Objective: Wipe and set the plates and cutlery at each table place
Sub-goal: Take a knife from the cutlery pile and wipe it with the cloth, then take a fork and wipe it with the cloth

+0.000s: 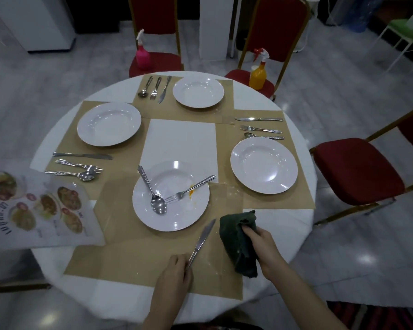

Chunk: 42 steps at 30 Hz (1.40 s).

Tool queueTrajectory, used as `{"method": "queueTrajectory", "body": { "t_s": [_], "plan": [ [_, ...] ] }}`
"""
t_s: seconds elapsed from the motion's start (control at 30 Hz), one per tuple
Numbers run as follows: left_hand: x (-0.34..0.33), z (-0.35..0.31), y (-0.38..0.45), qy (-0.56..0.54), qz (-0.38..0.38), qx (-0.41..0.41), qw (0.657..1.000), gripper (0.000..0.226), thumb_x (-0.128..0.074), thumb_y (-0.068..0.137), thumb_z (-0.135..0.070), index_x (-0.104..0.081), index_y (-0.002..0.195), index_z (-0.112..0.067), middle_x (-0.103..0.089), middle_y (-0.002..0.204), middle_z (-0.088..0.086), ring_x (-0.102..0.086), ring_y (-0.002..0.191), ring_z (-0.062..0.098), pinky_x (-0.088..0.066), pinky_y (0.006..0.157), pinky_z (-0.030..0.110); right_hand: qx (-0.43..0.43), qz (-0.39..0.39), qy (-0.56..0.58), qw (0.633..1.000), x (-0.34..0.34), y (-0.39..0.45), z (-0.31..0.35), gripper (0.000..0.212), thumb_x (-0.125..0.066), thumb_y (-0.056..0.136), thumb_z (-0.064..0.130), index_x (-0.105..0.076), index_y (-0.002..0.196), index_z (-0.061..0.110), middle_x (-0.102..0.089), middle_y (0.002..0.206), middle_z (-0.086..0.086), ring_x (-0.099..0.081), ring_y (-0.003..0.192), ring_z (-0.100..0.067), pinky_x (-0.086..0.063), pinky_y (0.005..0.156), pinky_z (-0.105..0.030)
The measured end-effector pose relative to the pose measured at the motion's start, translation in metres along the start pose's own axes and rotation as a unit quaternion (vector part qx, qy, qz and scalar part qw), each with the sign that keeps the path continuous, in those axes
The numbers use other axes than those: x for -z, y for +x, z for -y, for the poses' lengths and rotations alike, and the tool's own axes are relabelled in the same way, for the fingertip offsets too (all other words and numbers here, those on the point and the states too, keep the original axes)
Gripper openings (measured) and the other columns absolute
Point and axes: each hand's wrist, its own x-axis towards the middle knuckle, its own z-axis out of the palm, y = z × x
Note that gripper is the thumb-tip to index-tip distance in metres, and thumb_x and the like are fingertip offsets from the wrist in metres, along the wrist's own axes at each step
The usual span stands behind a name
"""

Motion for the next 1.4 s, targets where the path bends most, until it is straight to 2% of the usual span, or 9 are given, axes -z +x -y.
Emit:
{"method": "queueTrajectory", "body": {
  "t_s": [0.13,0.23,0.33,0.47,0.7,0.8,0.9,1.17,1.4],
  "plan": [
    [0.012,-0.012,0.012,0.096,-0.015,-0.047,0.994,0.017,-0.052,0.07,-0.029,-0.046,0.057,-0.019,-0.048,0.053,0.001,-0.05,0.038,0.021,-0.032,0.033,0.025,-0.007,0.01,0.0,1.0,-0.006,-0.001,-0.001,0.025,-0.055,0.098,0.029,-0.065,0.115,0.013,-0.07,0.109,-0.007,-0.063,0.102,-0.025,-0.052,0.082,-0.035],
    [0.015,-0.021,0.018,0.134,-0.014,-0.049,0.99,0.024,-0.076,0.056,-0.02,-0.052,0.053,-0.019,-0.051,0.049,0.0,-0.052,0.04,0.017,-0.032,0.036,0.022,-0.013,0.019,-0.003,1.0,-0.008,-0.001,-0.003,0.025,-0.054,0.098,0.029,-0.064,0.116,0.015,-0.069,0.11,-0.007,-0.062,0.104,-0.025,-0.051,0.088,-0.038],
    [0.013,-0.023,0.019,0.125,0.021,-0.008,0.992,0.016,-0.075,0.072,-0.019,-0.061,0.066,-0.017,-0.06,0.062,-0.001,-0.058,0.055,0.015,-0.03,0.048,0.023,-0.021,0.024,0.0,0.999,-0.011,-0.002,-0.004,0.024,-0.053,0.098,0.029,-0.064,0.115,0.016,-0.068,0.111,-0.007,-0.061,0.104,-0.025,-0.05,0.086,-0.037],
    [0.013,-0.016,0.028,0.127,0.008,-0.074,0.989,0.039,-0.088,0.054,-0.019,-0.05,0.05,-0.018,-0.05,0.047,-0.003,-0.049,0.04,0.015,-0.028,0.037,0.02,-0.022,0.019,0.0,1.0,-0.015,0.0,-0.002,0.023,-0.054,0.098,0.029,-0.065,0.112,0.015,-0.069,0.108,-0.007,-0.063,0.102,-0.025,-0.051,0.079,-0.034],
    [0.063,-0.001,0.071,-0.008,-0.091,-0.069,0.993,0.028,-0.04,0.087,-0.03,-0.05,0.068,-0.012,-0.052,0.066,0.0,-0.047,0.06,0.017,-0.04,0.056,0.032,-0.012,0.02,0.013,1.0,-0.027,0.005,0.01,0.021,-0.054,0.098,0.028,-0.067,0.109,0.015,-0.071,0.106,-0.007,-0.064,0.099,-0.024,-0.051,0.074,-0.033],
    [0.087,0.015,0.119,0.037,-0.123,-0.086,0.988,0.008,-0.055,0.083,-0.01,-0.061,0.079,-0.007,-0.06,0.079,0.006,-0.056,0.073,0.026,-0.046,0.06,0.038,-0.004,0.019,0.017,1.0,-0.038,0.006,0.021,0.021,-0.053,0.098,0.026,-0.067,0.108,0.014,-0.071,0.104,-0.007,-0.065,0.096,-0.023,-0.051,0.069,-0.031],
    [0.111,0.024,0.16,0.138,-0.085,-0.089,0.983,0.028,-0.065,0.068,0.009,-0.067,0.093,-0.006,-0.067,0.102,0.011,-0.061,0.083,0.034,-0.053,0.061,0.043,0.003,0.021,0.013,1.0,-0.05,0.008,0.032,0.016,-0.054,0.098,0.026,-0.068,0.099,0.018,-0.071,0.102,-0.007,-0.065,0.095,-0.022,-0.052,0.071,-0.031],
    [0.132,0.014,0.201,0.371,0.021,-0.147,0.916,0.032,-0.051,0.082,0.005,-0.056,0.109,-0.012,-0.052,0.114,0.006,-0.05,0.109,0.027,-0.041,0.078,0.034,0.028,0.028,0.029,0.999,-0.068,0.011,0.044,0.021,-0.056,0.096,0.029,-0.069,0.107,0.018,-0.073,0.105,-0.005,-0.067,0.101,-0.023,-0.054,0.081,-0.035],
    [0.132,0.019,0.216,0.365,0.024,-0.157,0.917,0.032,-0.051,0.081,0.004,-0.056,0.107,-0.013,-0.051,0.111,0.006,-0.049,0.105,0.027,-0.039,0.077,0.033,0.009,0.018,0.045,0.999,-0.072,0.016,0.039,0.029,-0.056,0.095,0.031,-0.067,0.117,0.016,-0.071,0.112,-0.007,-0.065,0.106,-0.026,-0.053,0.088,-0.039]
  ]
}}
